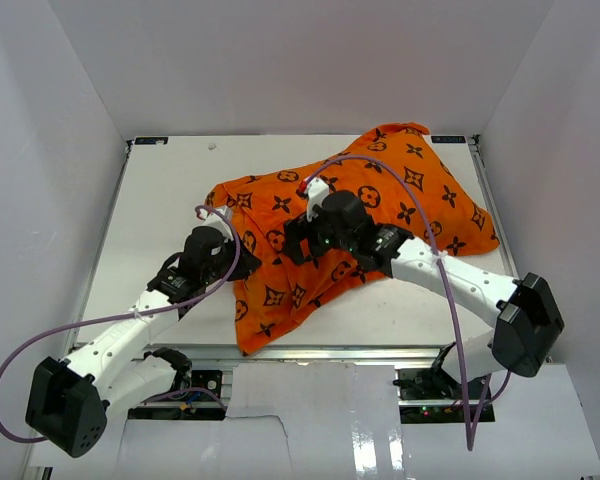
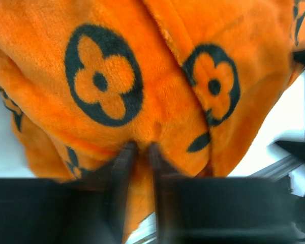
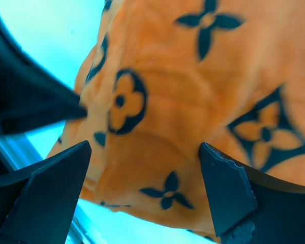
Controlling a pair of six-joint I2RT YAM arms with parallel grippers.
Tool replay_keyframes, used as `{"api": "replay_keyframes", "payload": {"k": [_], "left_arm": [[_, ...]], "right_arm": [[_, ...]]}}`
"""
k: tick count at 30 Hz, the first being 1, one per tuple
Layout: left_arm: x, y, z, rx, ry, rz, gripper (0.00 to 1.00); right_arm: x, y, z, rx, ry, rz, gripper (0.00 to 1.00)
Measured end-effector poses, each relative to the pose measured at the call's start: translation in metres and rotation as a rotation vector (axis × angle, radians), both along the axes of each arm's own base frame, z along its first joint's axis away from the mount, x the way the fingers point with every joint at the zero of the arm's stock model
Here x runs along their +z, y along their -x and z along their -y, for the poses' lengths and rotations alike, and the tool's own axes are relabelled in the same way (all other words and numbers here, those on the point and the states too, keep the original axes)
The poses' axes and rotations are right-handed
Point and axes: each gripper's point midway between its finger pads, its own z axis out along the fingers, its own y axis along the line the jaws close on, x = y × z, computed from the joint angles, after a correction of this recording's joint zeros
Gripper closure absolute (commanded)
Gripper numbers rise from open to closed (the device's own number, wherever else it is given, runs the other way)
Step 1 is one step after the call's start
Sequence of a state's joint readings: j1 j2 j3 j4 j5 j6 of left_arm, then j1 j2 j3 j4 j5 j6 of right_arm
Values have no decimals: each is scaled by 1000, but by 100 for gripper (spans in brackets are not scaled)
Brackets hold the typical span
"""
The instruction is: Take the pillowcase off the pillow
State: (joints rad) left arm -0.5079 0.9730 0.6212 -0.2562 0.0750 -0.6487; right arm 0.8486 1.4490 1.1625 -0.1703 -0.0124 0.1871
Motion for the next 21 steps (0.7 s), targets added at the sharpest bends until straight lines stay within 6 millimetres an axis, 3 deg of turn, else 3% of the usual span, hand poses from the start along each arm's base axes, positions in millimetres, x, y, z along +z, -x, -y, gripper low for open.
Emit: {"api": "replay_keyframes", "payload": {"k": [1,4,8,12,21], "left_arm": [[0,0,0,0,-2,1,100],[-1,0,0,-1,-4,2,100],[2,1,-2,10,-1,6,100],[11,3,-5,24,15,24,100],[17,5,-11,65,26,31,100]], "right_arm": [[-6,10,-2,15,9,3,8],[-31,29,-4,32,63,-1,8],[-59,41,2,3,133,9,8],[-69,45,3,-21,145,32,8],[-68,49,0,-95,158,113,11]]}}
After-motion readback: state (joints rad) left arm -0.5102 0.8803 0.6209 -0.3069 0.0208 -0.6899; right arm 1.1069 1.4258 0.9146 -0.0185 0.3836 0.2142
